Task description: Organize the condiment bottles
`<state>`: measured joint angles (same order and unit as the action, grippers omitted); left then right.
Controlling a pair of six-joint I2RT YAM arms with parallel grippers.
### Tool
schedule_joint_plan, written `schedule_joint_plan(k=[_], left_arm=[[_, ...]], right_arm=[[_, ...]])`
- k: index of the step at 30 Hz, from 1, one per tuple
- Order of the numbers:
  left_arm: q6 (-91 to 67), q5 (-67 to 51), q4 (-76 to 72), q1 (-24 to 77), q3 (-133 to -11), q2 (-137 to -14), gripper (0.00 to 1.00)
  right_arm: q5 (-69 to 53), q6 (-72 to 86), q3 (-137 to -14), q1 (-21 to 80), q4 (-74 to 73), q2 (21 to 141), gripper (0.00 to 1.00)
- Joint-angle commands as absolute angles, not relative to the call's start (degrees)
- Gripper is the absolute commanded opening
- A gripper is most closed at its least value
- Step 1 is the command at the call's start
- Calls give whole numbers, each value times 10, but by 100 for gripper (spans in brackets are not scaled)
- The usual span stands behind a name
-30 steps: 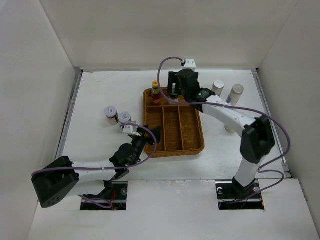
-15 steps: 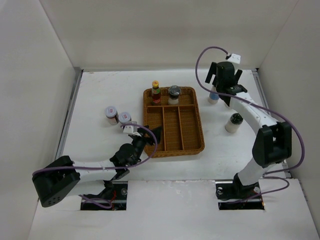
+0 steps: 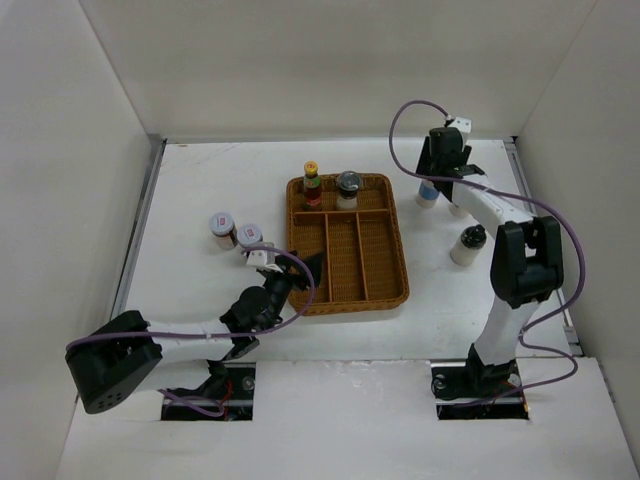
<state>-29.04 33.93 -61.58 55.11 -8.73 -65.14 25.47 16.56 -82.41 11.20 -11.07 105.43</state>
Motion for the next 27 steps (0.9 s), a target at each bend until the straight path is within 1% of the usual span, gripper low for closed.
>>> schedule_joint_plan(k=[1,2,4,10,13,20,27], left_arm=[[-297,338,-651,546,-95,-656,74],[-297,336,-651,546,-94,-654,74],[-297,337,-651,546,-92,-650,74],[-299,334,-652,541,-94,-656,74],[-301,334,-652,540,-98,-668,74],[-302,334,-652,540,-98,-670,74],[-302,334,-653,538,-95,-664,74]], right_arm=[[242,170,-853,107,-84,1062,65],[240,169,-850,107,-66,1056,57],[243,165,-839,109,-43,1035,48],[268,141,-806,164,23,919,46],[256,128,-808,207,21,898,46],[242,132,-825,272,21,942,47],[244,132,-850,296,16,1006,47]])
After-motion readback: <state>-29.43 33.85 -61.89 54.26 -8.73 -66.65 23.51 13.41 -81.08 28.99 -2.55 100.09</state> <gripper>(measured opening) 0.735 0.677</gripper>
